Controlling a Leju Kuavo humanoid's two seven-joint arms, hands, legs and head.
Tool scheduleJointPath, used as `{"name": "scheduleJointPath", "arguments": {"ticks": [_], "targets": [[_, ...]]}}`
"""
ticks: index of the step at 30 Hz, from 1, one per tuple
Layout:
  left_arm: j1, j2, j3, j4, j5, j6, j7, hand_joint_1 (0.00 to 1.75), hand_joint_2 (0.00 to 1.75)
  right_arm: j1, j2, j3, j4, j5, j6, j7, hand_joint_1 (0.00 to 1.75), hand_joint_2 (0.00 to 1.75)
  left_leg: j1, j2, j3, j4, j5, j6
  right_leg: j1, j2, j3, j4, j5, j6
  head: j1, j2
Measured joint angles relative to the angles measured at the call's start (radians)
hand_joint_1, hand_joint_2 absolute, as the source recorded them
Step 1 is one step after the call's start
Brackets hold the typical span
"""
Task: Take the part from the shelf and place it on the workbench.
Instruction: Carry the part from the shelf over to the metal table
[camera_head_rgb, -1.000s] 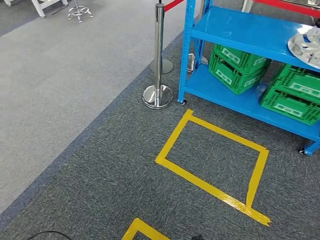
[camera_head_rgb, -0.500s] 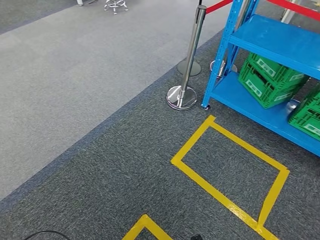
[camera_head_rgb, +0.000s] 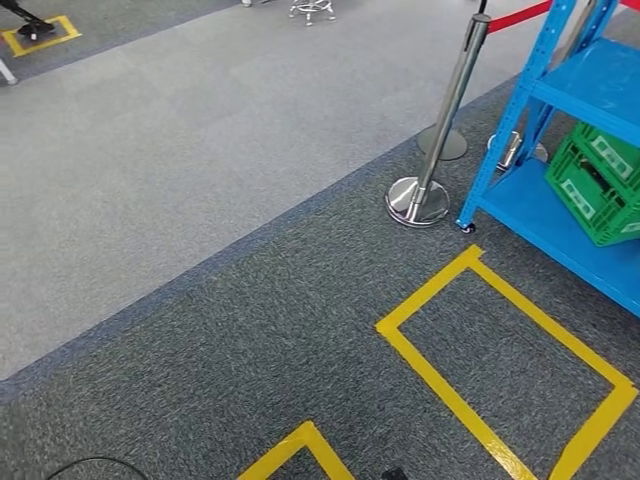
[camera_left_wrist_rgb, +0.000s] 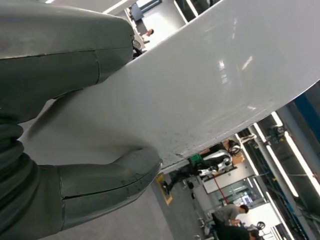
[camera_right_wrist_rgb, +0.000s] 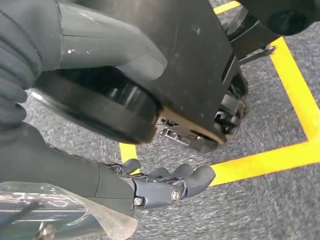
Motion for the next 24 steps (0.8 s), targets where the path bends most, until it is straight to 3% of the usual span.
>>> {"name": "scheduleJointPath", "arguments": {"ticks": [1, 3, 4, 6, 7, 9, 11, 12, 13, 14, 16, 17, 19, 20, 22, 24], "targets": [[0.001, 0.001, -0.002, -0.003, -0.008, -0.003, 0.0, 1.75, 1.75, -0.001, 0.0, 0.0, 0.0, 0.0, 0.0, 0.0, 0.0, 1.75, -0.001, 0.017, 0.043, -0.073, 0.03, 0.003, 0.001, -0.013, 0.001, 0.0, -0.002, 0.001, 0.0, 0.0], [0.002, 0.004, -0.008, -0.012, -0.023, -0.006, -0.001, 1.75, 1.75, -0.002, 0.0, 0.0, 0.0, 0.0, 0.0, 0.0, 0.0, 1.75, -0.007, 0.054, 0.11, -0.196, 0.062, 0.014, 0.006, -0.034, 0.01, 0.001, -0.008, 0.008, 0.001, 0.0], [0.003, 0.004, -0.011, -0.016, -0.03, -0.006, -0.001, 1.75, 1.75, -0.002, 0.0, 0.0, 0.0, 0.0, 0.0, 0.0, 0.0, 1.75, -0.011, 0.063, 0.123, -0.224, 0.066, 0.02, 0.008, -0.043, 0.015, 0.002, -0.009, 0.012, 0.002, 0.0], [0.009, 0.007, -0.016, -0.024, -0.042, -0.004, -0.001, 1.75, 1.75, -0.003, 0.0, 0.0, -0.002, 0.0, 0.0, 0.0, 0.0, 1.75, -0.014, 0.048, 0.12, -0.232, 0.067, 0.032, 0.01, -0.059, 0.023, 0.0, -0.01, 0.021, 0.004, 0.0], [0.014, 0.008, -0.019, -0.028, -0.045, -0.001, -0.001, 1.75, 1.75, -0.005, 0.0, 0.0, -0.003, 0.0, 0.0, -0.001, 0.0, 1.75, -0.012, 0.039, 0.119, -0.236, 0.071, 0.037, 0.008, -0.053, 0.022, 0.002, -0.014, 0.026, 0.004, 0.0], [0.02, 0.013, -0.028, -0.035, -0.046, 0.005, -0.001, 1.75, 1.75, -0.006, 0.0, 0.0, -0.006, 0.0, -0.002, -0.002, 0.0, 1.75, -0.007, 0.021, 0.119, -0.245, 0.079, 0.049, 0.004, -0.001, -0.001, 0.05, -0.05, 0.037, 0.007, 0.0], [0.021, 0.017, -0.041, -0.04, -0.042, 0.012, -0.001, 1.75, 1.75, -0.004, 0.0, 0.0, -0.006, -0.001, -0.004, -0.003, 0.0, 1.75, -0.005, 0.001, 0.116, -0.247, 0.084, 0.057, 0.001, 0.054, -0.063, 0.178, -0.114, 0.042, 0.011, 0.0], [0.022, 0.02, -0.047, -0.04, -0.039, 0.016, -0.001, 1.75, 1.75, -0.001, 0.0, 0.0, -0.006, -0.001, -0.004, -0.003, 0.0, 1.75, -0.005, -0.011, 0.114, -0.246, 0.084, 0.058, 0.001, 0.062, -0.096, 0.245, -0.138, 0.043, 0.011, 0.0], [0.023, 0.023, -0.052, -0.041, -0.037, 0.021, -0.001, 1.75, 1.75, 0.001, 0.0, 0.0, -0.006, -0.002, -0.005, -0.003, 0.0, 1.75, -0.005, -0.023, 0.113, -0.246, 0.085, 0.058, 0.001, 0.065, -0.118, 0.285, -0.144, 0.044, 0.011, 0.0], [0.024, 0.026, -0.057, -0.041, -0.034, 0.026, -0.001, 1.75, 1.75, 0.002, 0.0, 0.0, -0.006, -0.002, -0.006, -0.004, 0.0, 1.75, -0.005, -0.037, 0.113, -0.245, 0.085, 0.058, 0.0, 0.066, -0.123, 0.288, -0.129, 0.044, 0.011, 0.0], [0.024, 0.032, -0.067, -0.041, -0.033, 0.037, -0.001, 1.75, 1.75, 0.002, 0.0, 0.0, -0.006, -0.004, -0.007, -0.005, 0.0, 1.75, -0.003, -0.064, 0.114, -0.241, 0.085, 0.056, -0.004, 0.085, -0.08, 0.182, -0.054, 0.044, 0.011, 0.0], [0.024, 0.034, -0.072, -0.041, -0.032, 0.042, -0.001, 1.75, 1.75, 0.002, 0.0, 0.0, -0.006, -0.004, -0.008, -0.006, 0.0, 1.75, -0.004, -0.077, 0.112, -0.237, 0.084, 0.053, -0.008, 0.115, -0.051, 0.115, -0.023, 0.044, 0.011, 0.0], [0.023, 0.039, -0.08, -0.041, -0.031, 0.051, -0.001, 1.75, 1.75, 0.003, 0.0, 0.0, -0.006, -0.005, -0.009, -0.008, 0.0, 1.75, -0.003, -0.101, 0.103, -0.228, 0.084, 0.041, -0.013, 0.166, -0.013, 0.028, -0.002, 0.042, 0.011, 0.0], [0.023, 0.042, -0.084, -0.041, -0.031, 0.055, -0.001, 1.75, 1.75, 0.004, -0.001, 0.0, -0.006, -0.005, -0.009, -0.009, 0.0, 1.75, -0.001, -0.114, 0.096, -0.226, 0.087, 0.033, -0.012, 0.176, -0.007, 0.018, -0.007, 0.039, 0.01, 0.0], [0.024, 0.046, -0.089, -0.042, -0.029, 0.069, -0.001, 1.75, 1.75, 0.004, -0.001, -0.001, -0.007, -0.006, -0.01, -0.01, 0.0, 1.75, 0.004, -0.129, 0.084, -0.223, 0.092, 0.018, -0.01, 0.15, -0.001, 0.012, -0.002, 0.027, 0.011, 0.0], [0.023, 0.051, -0.094, -0.044, -0.028, 0.088, -0.001, 1.75, 1.75, 0.004, -0.002, -0.001, -0.009, -0.007, -0.011, -0.012, 0.0, 1.75, 0.002, -0.086, 0.062, -0.184, 0.069, 0.009, -0.012, 0.119, 0.001, 0.005, 0.005, 0.013, 0.007, 0.0]]}}
